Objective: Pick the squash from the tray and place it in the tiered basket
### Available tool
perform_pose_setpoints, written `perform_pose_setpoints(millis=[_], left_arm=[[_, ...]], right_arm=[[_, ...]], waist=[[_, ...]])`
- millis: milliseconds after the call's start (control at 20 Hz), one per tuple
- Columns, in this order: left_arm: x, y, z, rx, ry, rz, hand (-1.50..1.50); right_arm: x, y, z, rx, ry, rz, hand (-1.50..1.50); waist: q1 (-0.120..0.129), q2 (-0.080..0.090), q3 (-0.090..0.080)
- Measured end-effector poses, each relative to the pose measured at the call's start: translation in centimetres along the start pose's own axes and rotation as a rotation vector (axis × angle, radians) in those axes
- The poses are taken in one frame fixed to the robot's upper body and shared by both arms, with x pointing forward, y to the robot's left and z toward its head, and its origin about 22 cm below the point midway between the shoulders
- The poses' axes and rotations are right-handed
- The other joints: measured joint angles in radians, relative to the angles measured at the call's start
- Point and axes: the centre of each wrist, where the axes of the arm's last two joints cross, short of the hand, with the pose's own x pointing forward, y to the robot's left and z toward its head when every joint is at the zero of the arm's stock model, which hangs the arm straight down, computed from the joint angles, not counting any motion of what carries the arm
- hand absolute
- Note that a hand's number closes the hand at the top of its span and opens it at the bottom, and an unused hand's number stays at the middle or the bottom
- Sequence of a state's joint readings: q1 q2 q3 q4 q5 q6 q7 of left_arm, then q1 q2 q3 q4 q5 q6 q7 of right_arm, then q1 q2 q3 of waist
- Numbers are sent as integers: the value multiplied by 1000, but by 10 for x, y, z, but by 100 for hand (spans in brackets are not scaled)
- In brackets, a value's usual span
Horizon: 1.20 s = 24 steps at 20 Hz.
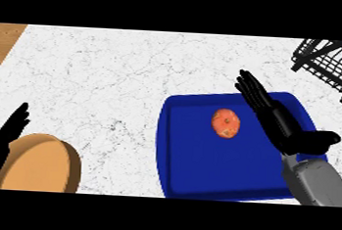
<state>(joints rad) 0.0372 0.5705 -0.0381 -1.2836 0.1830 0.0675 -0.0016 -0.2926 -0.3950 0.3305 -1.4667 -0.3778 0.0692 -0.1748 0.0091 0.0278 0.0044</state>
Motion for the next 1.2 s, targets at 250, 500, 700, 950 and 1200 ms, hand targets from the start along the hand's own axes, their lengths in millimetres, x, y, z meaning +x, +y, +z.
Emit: perform_pose_setpoints(millis=[250,500,700,950,1200], left_arm=[[3,-7,1,79,-20,26,0],[-2,-10,10,145,-25,77,0],[3,-29,12,147,-57,115,0],[8,-55,13,155,-92,130,0],[15,-64,12,156,-113,138,0]], right_arm=[[20,-38,-1,-245,-53,149,150],[13,-88,26,-757,43,244,-150],[3,-79,37,-1036,-1,196,-150],[2,-53,49,-1053,26,221,-150],[1,-39,64,-876,258,307,-150]], waist=[[-11,-29,9],[-69,-41,12],[-63,-46,16],[-50,-48,15],[-44,-46,8]])
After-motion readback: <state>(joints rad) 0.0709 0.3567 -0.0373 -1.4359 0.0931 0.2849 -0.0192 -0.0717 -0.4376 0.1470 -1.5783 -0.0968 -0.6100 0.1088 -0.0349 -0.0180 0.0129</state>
